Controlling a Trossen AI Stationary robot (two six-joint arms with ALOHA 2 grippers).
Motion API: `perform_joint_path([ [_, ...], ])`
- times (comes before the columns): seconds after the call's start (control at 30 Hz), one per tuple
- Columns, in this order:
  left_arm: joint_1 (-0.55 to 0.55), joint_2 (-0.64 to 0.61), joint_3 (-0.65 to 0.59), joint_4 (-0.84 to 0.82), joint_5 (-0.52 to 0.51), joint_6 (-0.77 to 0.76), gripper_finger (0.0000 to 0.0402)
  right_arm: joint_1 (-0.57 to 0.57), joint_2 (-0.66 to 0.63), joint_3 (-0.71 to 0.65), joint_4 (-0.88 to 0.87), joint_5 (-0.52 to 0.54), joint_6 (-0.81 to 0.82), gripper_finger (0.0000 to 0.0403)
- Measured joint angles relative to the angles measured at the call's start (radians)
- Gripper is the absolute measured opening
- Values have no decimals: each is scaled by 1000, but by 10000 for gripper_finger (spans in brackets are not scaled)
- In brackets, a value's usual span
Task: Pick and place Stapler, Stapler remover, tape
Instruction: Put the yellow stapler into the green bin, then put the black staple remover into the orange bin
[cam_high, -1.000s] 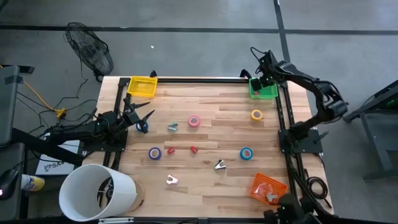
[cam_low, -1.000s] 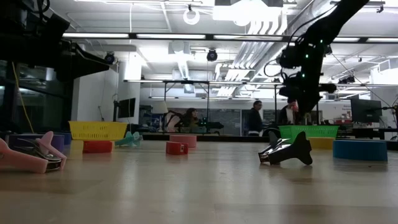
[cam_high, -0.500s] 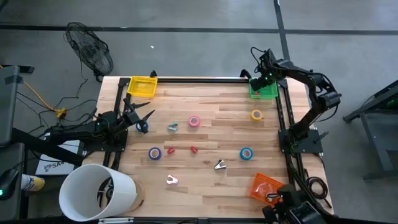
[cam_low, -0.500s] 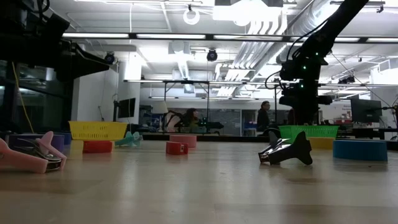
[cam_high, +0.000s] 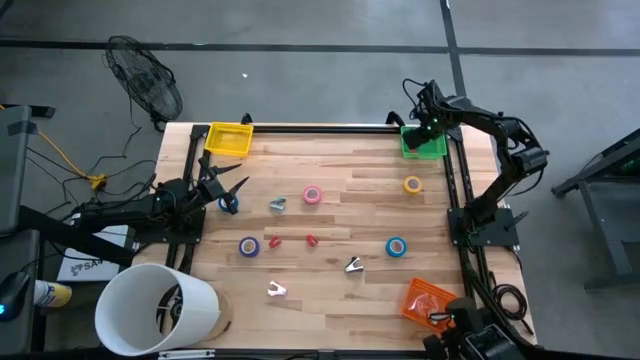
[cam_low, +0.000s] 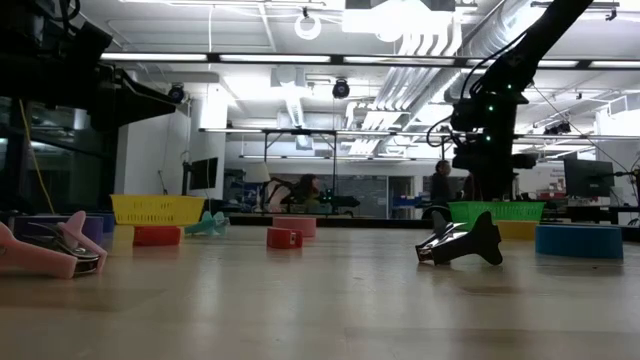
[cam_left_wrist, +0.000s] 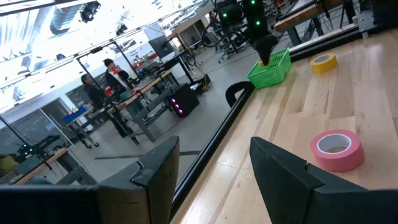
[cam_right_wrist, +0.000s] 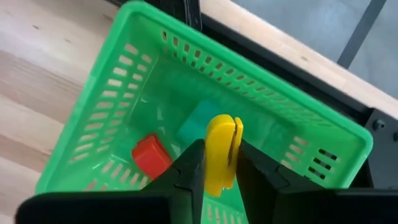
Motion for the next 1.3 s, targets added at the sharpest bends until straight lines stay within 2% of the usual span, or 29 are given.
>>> perform_joint_path([
  [0.3, 0, 0, 0, 0, 0, 0, 193, 3, 0, 0, -13, 1, 35, 126],
  [0.6, 0, 0, 0, 0, 0, 0, 193, 3, 0, 0, -12, -3, 62, 205],
  [0.73, 0, 0, 0, 0, 0, 0, 193, 3, -20, 0, -12, -14, 83, 219],
  [0.9, 0, 0, 0, 0, 0, 0, 193, 3, -91, 0, -12, -91, 82, 217],
  [1.07, 0, 0, 0, 0, 0, 0, 193, 37, -188, 0, -18, -262, 36, 217],
  [1.17, 0, 0, 0, 0, 0, 0, 193, 116, -241, 0, -19, -346, 12, 216],
  [1.3, 0, 0, 0, 0, 0, 0, 193, 271, -290, 0, -19, -368, -37, 214],
])
